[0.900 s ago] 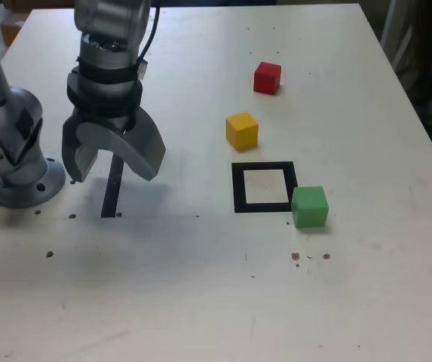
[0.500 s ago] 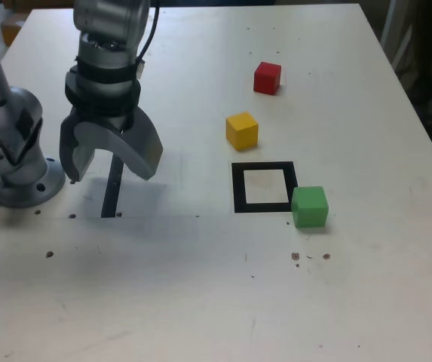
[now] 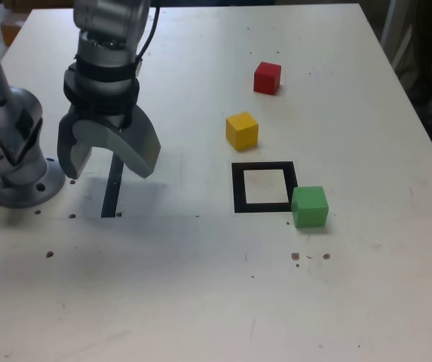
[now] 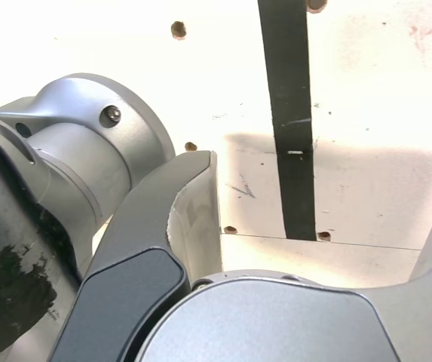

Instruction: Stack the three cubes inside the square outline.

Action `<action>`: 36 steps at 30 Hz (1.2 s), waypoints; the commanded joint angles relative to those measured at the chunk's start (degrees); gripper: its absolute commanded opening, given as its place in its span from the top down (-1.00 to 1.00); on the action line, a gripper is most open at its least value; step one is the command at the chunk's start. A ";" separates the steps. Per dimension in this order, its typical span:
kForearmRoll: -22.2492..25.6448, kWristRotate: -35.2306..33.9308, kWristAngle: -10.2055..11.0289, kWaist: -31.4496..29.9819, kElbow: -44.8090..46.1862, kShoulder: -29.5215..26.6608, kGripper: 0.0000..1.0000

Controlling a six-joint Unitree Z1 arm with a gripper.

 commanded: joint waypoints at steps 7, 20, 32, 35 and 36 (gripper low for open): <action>4.36 7.42 0.92 6.76 -5.92 -0.21 -0.98; 16.91 20.53 6.76 16.57 -28.34 8.11 -0.99; 19.77 31.79 7.93 26.40 -48.88 15.35 -1.00; 20.30 33.18 8.88 28.39 -51.85 17.62 -1.00; 20.42 33.57 9.30 28.98 -52.73 18.33 -0.99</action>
